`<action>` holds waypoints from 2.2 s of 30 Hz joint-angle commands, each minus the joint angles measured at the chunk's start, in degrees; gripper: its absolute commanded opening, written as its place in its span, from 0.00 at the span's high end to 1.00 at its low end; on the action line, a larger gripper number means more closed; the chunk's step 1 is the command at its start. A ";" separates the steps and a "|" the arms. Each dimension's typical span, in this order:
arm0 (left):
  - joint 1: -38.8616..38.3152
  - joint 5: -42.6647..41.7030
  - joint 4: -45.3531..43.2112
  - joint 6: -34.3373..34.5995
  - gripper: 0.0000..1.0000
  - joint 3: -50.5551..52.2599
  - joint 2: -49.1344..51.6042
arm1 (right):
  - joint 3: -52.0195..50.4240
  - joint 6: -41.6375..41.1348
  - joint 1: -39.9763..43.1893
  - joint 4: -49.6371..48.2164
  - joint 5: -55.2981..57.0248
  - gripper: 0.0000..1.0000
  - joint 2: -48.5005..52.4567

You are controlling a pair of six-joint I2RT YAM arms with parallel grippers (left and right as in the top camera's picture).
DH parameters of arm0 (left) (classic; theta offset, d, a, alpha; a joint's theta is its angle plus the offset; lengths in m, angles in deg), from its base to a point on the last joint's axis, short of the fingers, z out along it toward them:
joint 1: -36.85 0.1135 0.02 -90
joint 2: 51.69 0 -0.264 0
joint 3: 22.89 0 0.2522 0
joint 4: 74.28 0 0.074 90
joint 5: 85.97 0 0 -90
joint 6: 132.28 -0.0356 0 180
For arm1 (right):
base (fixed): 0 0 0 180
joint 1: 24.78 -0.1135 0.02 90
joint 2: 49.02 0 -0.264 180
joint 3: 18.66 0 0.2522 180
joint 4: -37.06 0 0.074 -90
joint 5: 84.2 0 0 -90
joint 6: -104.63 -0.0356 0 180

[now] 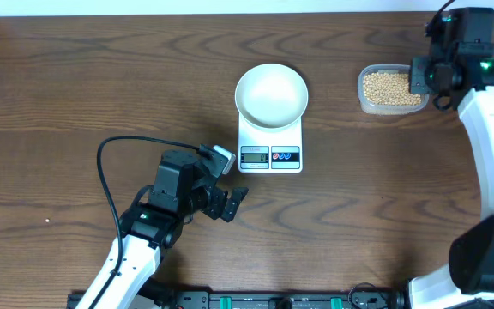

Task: Scoop item into bowl and weigh 50g on scale
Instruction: 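Dip the red scoop into the soybeans with the right gripper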

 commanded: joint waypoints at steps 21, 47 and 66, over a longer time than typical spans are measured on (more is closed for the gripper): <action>0.15 -0.11 0.13 0.50 0.00 0.00 0.07 | 1.11 2.95 -1.31 -0.50 3.06 0.99 10.38; 0.15 -0.11 0.13 0.50 0.00 0.00 0.07 | 1.01 -12.57 -0.39 -0.11 -21.97 0.99 14.86; 0.15 -0.11 0.13 0.50 0.00 0.00 0.07 | -0.79 -14.73 0.35 0.42 -23.45 0.99 14.86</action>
